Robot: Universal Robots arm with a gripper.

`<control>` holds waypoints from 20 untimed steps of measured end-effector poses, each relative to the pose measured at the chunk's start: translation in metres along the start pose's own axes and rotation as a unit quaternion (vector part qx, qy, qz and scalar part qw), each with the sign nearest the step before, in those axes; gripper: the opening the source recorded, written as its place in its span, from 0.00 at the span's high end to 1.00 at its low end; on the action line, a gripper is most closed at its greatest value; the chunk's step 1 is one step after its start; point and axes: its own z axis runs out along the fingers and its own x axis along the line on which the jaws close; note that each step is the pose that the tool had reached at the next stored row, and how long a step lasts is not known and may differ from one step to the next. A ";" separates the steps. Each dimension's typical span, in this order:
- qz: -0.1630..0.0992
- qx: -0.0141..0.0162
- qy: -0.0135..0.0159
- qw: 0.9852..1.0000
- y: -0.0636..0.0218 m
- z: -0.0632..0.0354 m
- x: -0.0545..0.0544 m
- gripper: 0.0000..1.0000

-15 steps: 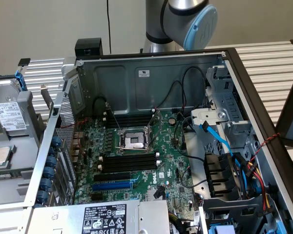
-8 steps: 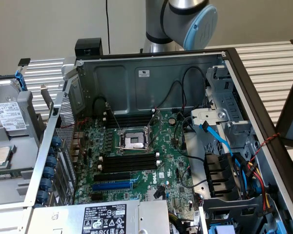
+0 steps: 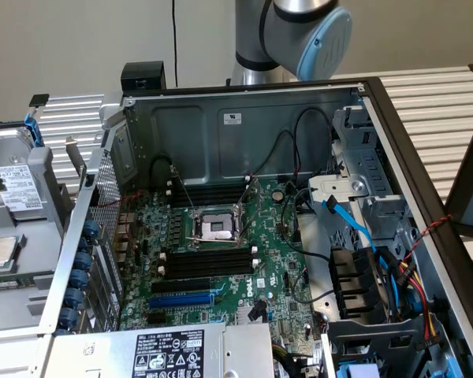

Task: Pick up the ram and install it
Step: 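Pick up the ram and move it above insertion slot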

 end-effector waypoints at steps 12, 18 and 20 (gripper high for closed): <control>0.000 0.000 0.000 1.000 -0.0544 0.0002 0.004 0.87; 0.000 0.000 0.000 1.000 -0.0817 -0.0004 0.005 0.87; 0.000 0.000 0.000 1.000 -0.0907 -0.0006 0.005 0.87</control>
